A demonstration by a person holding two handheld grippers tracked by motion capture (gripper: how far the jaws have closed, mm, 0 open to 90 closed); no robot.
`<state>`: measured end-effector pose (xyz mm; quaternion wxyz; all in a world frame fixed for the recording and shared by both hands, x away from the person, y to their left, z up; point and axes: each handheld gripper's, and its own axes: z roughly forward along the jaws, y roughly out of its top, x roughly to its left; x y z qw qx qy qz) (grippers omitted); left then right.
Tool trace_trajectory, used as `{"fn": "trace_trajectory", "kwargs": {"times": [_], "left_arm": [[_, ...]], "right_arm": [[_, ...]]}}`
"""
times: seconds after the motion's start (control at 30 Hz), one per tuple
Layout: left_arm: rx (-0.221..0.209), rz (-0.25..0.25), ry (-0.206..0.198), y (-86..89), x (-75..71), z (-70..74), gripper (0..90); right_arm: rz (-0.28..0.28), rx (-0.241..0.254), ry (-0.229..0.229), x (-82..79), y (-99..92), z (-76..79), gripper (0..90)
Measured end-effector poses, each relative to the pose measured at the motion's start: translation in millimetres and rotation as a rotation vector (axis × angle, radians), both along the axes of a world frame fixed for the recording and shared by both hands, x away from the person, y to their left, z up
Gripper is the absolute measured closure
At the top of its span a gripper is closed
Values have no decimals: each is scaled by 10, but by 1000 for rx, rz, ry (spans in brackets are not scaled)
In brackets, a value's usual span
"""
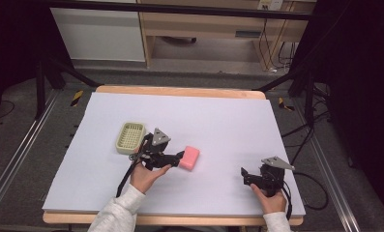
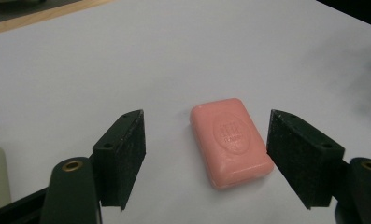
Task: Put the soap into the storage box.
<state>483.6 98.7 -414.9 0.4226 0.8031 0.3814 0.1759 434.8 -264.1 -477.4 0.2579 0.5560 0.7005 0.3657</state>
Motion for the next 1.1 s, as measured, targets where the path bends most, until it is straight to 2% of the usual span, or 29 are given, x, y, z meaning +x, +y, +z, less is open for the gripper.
{"fn": "trace_trajectory", "kwargs": {"times": [0.93,1.1], "left_arm": [[34,-11,55,-313,159,-214,262],[56,-15,67,-366,194,-259,259]], "right_arm": [[5,3,0,3,-10,-6,51],[5,5,1,4,-12,-7,51]]}}
